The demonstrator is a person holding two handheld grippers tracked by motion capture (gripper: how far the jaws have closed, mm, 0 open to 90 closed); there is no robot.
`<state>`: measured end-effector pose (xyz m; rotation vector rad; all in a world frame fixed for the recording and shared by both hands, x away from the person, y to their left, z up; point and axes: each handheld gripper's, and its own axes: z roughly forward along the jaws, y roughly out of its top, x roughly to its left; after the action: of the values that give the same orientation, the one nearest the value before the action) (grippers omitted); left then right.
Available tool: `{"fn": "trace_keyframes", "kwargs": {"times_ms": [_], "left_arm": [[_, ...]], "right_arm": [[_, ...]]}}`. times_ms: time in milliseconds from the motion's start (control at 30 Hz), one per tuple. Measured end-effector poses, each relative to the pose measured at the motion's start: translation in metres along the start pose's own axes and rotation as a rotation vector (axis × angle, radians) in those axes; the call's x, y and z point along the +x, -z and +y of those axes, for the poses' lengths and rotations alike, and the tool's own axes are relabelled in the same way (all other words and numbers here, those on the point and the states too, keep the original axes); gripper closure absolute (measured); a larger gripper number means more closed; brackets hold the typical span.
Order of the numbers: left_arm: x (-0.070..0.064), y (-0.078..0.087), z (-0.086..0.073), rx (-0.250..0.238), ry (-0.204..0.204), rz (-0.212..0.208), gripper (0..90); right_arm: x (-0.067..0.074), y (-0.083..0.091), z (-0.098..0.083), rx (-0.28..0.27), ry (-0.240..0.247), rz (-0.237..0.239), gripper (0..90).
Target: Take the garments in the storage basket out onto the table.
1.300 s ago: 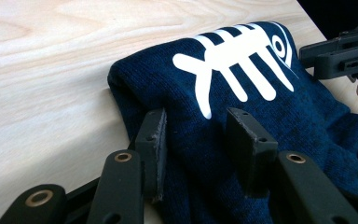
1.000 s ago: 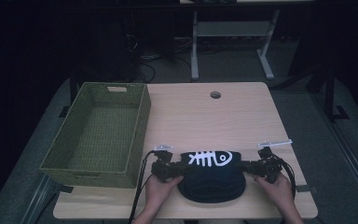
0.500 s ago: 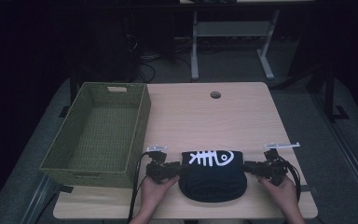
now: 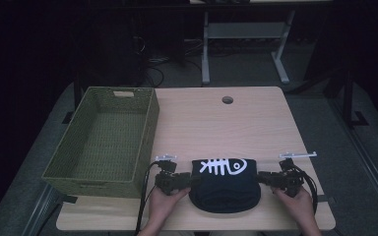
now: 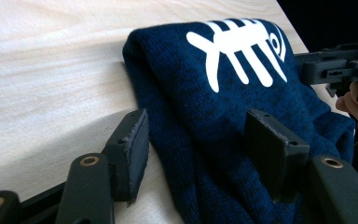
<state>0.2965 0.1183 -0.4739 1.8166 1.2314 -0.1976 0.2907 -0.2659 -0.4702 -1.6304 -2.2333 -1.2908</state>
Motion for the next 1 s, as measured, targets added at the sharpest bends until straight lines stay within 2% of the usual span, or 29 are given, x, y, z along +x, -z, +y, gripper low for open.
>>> {"fn": "trace_keyframes", "kwargs": {"times_ms": [300, 667, 1000], "left_arm": [[-0.002, -0.004, 0.002, -0.007, 0.002, 0.006, 40.5], [-0.002, -0.008, 0.003, -0.008, 0.021, -0.02, 43.7], [-0.004, -0.013, 0.004, -0.003, 0.004, -0.03, 52.0]], "right_arm": [[0.002, -0.006, -0.002, 0.012, -0.001, 0.006, 54.5], [0.005, -0.01, -0.001, 0.015, -0.003, 0.007, 61.5], [0.006, -0.012, -0.002, 0.014, -0.003, 0.013, 65.4]]}}
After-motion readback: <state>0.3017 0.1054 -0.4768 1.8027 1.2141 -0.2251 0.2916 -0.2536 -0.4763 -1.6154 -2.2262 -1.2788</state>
